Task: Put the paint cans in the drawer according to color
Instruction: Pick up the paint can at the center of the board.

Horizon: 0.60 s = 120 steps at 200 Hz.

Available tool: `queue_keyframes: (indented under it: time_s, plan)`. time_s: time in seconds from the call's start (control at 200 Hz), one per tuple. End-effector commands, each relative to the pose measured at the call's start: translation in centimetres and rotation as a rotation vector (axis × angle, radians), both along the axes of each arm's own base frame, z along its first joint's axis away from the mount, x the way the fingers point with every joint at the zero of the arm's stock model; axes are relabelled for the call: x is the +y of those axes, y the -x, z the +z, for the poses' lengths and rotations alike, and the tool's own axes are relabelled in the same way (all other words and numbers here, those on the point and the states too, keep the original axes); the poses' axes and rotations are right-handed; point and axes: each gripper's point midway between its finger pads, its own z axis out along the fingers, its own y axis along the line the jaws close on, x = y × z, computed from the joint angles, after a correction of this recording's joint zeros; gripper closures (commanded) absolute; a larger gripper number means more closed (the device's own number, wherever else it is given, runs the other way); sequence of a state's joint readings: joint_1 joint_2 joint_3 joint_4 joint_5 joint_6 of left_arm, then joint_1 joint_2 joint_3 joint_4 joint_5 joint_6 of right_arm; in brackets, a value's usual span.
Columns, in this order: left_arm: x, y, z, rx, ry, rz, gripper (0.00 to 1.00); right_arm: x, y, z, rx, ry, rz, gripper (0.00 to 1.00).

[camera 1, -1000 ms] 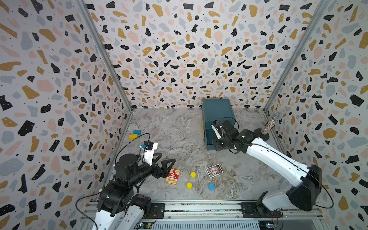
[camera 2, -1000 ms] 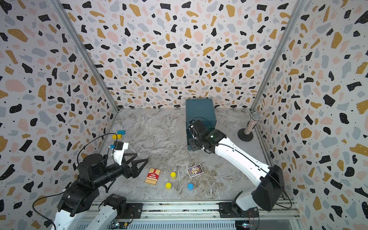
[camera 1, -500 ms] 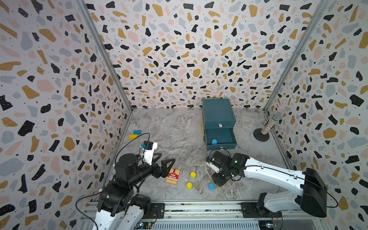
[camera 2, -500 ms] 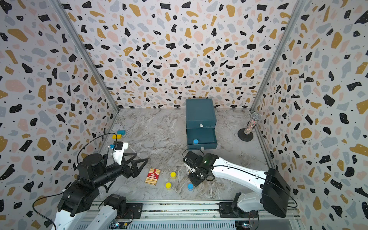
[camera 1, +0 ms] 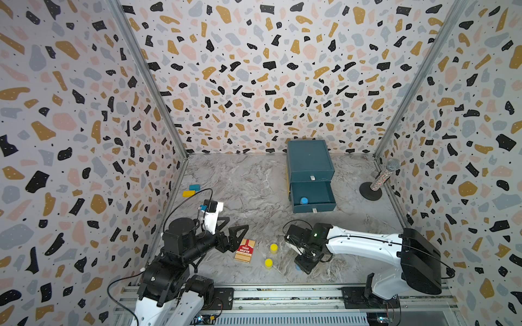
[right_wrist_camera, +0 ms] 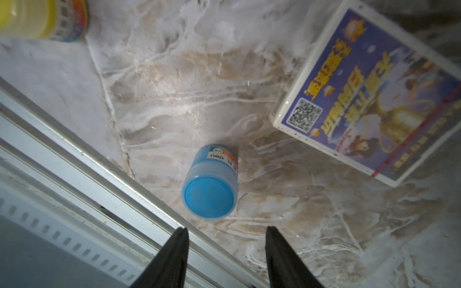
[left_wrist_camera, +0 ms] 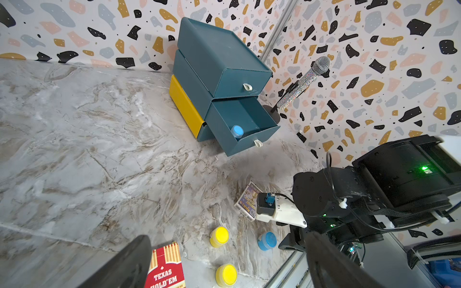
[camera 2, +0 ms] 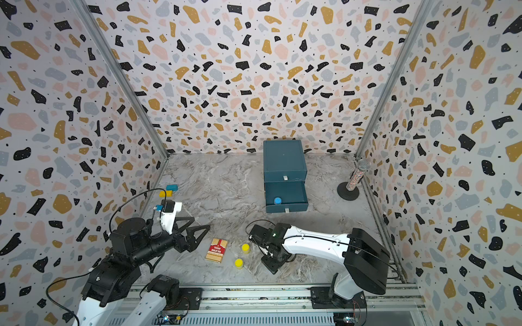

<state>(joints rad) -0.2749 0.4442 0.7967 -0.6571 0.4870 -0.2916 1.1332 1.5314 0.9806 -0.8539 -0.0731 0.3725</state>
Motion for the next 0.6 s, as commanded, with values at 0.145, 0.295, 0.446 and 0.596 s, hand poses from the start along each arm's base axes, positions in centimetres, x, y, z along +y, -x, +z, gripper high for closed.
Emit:
queue_keyframes:
  time_s: [0.145,0.295,0.446,0.596]
  plan:
    - [1.7,-0.7,0.0,-0.017,-0.039,0.102,0.02,1.7,-1.2,0.2,-0.040,-0.006,0.022,0.48]
    - [2.3,-0.9,-0.2,-0.014,-0.054,0.141,0.02,2.0,-1.2,-0.4,-0.028,0.007,0.026,0.48]
    - [2.2,-0.8,-0.1,-0.015,-0.052,0.136,0.03,2.3,-0.8,-0.4,-0.019,0.003,0.031,0.48]
    - [2.1,-0.8,-0.1,-0.017,-0.049,0.127,0.03,2.6,-0.5,-0.4,-0.009,-0.006,0.035,0.46]
